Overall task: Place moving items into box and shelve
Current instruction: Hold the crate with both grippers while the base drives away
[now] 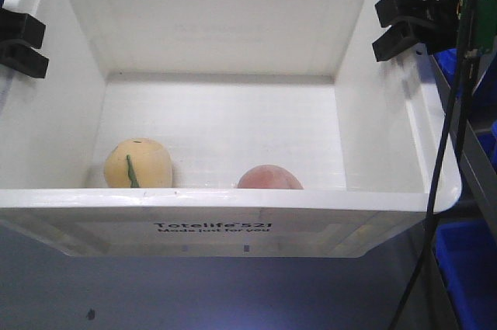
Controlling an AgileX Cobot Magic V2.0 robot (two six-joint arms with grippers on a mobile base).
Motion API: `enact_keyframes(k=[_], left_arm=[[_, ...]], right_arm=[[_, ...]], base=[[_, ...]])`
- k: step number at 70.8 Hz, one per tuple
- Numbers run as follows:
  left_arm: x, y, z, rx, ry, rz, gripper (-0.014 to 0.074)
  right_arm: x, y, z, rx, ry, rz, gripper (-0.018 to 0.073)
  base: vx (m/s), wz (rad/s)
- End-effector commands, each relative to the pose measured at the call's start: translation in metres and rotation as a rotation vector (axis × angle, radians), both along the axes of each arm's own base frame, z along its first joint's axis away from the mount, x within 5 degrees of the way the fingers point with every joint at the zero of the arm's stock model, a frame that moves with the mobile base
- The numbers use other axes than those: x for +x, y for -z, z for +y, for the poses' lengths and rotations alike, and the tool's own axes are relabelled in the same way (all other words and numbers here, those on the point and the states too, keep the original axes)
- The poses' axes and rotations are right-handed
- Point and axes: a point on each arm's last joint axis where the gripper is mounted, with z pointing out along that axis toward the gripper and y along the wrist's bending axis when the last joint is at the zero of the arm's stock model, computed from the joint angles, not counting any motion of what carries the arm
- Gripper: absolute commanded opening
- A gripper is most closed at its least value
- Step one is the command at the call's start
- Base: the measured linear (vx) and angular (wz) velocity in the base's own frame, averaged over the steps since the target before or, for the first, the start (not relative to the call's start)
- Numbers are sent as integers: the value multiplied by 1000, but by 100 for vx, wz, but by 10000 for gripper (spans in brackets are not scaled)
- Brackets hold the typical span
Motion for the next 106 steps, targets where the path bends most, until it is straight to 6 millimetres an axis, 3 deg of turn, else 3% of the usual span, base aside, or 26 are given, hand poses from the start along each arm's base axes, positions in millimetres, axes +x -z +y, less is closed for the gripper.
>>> enact_keyframes(k=[1,38,106], left_arm=[[-7,-28,-4,-82,8,-168,-17],[-7,-28,-4,-82,8,-168,-17],[-7,-28,-4,-82,8,-168,-17]], right_arm=[[-10,-29,2,93,-17,-146,-11],[-10,-29,2,93,-17,-146,-11],[-10,-29,2,93,-17,-146,-11]], base=[[43,3],[42,20],[32,49]])
